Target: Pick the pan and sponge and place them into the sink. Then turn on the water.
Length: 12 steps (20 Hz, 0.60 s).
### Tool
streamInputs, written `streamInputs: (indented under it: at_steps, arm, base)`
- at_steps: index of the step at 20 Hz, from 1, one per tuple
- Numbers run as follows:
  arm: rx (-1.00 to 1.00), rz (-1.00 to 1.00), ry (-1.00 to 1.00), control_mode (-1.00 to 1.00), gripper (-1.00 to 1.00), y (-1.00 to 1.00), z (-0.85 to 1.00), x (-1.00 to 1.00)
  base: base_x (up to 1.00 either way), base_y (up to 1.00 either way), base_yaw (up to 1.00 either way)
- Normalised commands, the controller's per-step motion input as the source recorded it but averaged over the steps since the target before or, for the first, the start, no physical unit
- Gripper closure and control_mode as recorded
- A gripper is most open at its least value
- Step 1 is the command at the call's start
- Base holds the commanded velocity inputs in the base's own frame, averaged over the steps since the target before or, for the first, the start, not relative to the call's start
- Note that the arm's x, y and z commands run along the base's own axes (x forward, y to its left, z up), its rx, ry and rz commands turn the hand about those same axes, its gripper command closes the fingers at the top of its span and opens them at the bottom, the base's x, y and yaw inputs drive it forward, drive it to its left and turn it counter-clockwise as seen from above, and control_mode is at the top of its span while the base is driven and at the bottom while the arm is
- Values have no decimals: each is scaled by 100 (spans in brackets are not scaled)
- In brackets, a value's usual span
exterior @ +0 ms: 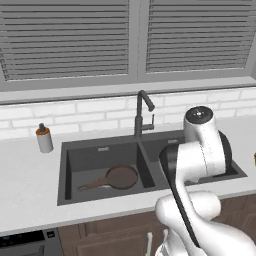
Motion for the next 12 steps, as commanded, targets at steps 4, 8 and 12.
streamInputs:
  at_steps: [4, 8, 12]
  arm:
    - [16, -48, -19, -100, -100, -75, 0, -15]
    - [13, -45, -34, -100, -100, -76, 0, -6]
    - [11, -41, -41, -100, -100, -80, 0, 0]
  base:
    - [0, 0, 0]
    - [0, 0, 0]
    - [0, 0, 0]
